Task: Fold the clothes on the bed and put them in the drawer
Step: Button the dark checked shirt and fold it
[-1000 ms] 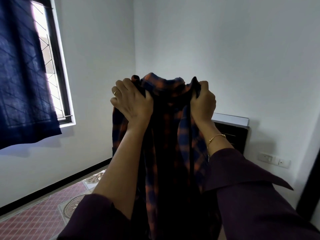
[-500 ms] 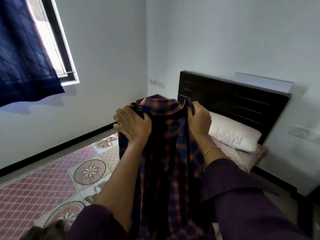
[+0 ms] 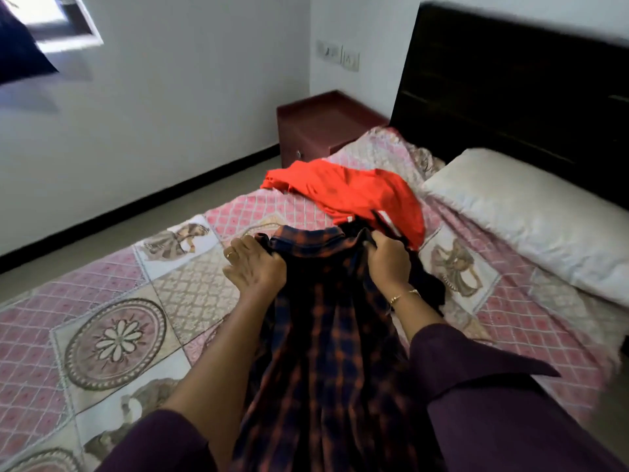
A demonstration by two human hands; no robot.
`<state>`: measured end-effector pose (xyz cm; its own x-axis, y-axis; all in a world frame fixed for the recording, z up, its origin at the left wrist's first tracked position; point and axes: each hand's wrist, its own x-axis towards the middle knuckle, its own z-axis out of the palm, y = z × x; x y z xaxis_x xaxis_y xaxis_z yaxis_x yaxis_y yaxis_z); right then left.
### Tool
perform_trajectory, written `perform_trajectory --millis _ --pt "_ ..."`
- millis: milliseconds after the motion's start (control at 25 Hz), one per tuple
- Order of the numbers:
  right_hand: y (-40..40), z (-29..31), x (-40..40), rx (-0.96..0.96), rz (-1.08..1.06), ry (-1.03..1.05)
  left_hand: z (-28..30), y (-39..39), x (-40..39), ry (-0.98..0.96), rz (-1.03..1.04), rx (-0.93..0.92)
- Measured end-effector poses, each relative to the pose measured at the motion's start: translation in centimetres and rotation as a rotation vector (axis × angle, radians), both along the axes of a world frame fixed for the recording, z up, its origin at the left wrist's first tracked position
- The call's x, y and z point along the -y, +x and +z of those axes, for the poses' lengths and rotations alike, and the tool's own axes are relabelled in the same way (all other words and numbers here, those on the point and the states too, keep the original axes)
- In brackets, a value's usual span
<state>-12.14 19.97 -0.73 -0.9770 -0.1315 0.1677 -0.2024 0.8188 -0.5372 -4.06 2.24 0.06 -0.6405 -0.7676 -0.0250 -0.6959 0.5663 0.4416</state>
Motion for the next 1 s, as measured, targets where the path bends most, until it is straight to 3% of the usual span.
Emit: perform_trajectory --millis 160,280,440,520,600,720,880,1000 --pt "-4.2 -7.9 2.4 0.144 0.0 -0.093 -7.4 -3.8 2.1 -0.042 -0.048 0.1" --pt "-6.3 -11.9 3.5 0.239 0.067 -0.128 -9.8 -5.6 2.9 -0.008 -0.073 0.095" --pt "-7.8 -17.0 4.8 0.506 0.268 -0.127 -12.9 -8.0 4.3 0.262 0.031 -0.049" --pt "-7.6 -18.4 4.9 0.549 0.263 -0.27 -15.1 -7.7 4.7 0.386 -0.04 -0.195" --pt "-6.8 -19.3 4.2 0.479 0.225 -0.39 -17.2 -5.8 3.8 0.346 -0.116 -0.32" --pt "-3.7 -20.1 2.4 0.189 0.18 -0.373 -19.2 -1.9 1.3 0.174 -0.066 -0.345" --pt "1.4 -21.2 0.7 -0.061 0.053 -0.214 -19.7 2.7 -1.7 -0.023 0.041 -0.094" --pt "5.6 -21.4 0.3 -0.184 0.025 -0.026 -19.1 5.9 -3.2 -0.066 -0.042 0.162"
